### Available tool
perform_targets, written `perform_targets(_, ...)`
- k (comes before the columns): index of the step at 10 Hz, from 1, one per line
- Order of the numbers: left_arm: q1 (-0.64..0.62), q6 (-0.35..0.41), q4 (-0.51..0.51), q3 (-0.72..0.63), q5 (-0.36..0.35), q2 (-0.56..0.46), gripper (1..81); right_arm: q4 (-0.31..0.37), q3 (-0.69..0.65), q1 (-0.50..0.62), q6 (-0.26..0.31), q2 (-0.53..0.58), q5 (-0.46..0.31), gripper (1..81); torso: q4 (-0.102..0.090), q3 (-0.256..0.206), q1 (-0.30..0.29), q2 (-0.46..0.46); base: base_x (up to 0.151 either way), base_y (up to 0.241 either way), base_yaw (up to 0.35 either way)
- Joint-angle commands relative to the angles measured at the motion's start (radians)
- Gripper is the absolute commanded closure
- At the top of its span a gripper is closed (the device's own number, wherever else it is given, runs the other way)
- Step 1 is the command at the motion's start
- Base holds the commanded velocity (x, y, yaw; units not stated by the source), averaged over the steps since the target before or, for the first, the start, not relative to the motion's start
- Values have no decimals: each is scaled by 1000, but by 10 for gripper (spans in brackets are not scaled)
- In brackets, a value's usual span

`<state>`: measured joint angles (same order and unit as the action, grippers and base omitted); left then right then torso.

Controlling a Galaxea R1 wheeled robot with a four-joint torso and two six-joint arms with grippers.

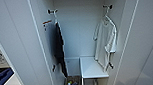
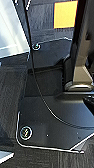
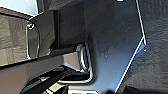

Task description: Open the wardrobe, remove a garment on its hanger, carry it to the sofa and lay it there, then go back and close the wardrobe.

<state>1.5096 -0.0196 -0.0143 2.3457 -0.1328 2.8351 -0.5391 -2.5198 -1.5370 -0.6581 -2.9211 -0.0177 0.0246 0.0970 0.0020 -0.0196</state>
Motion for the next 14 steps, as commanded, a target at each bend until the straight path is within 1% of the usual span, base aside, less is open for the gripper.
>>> perform_targets(1,-27,9,33,29,53,12,10,1,-6,24,0,-6,-22,10,0,0,0,0,0,0,0)
perform_targets(5,-25,10,34,30,53,12,10,-13,3,30,0,-15,-22,10,0,0,0,0,0,0,0)
perform_targets(12,-25,10,34,30,53,14,10,-18,0,33,2,-22,-22,10,0,0,-2,-1,75,0,0)
perform_targets(14,-27,10,34,30,53,14,10,-19,0,34,2,-22,-22,10,0,0,-2,-1,76,-67,0)
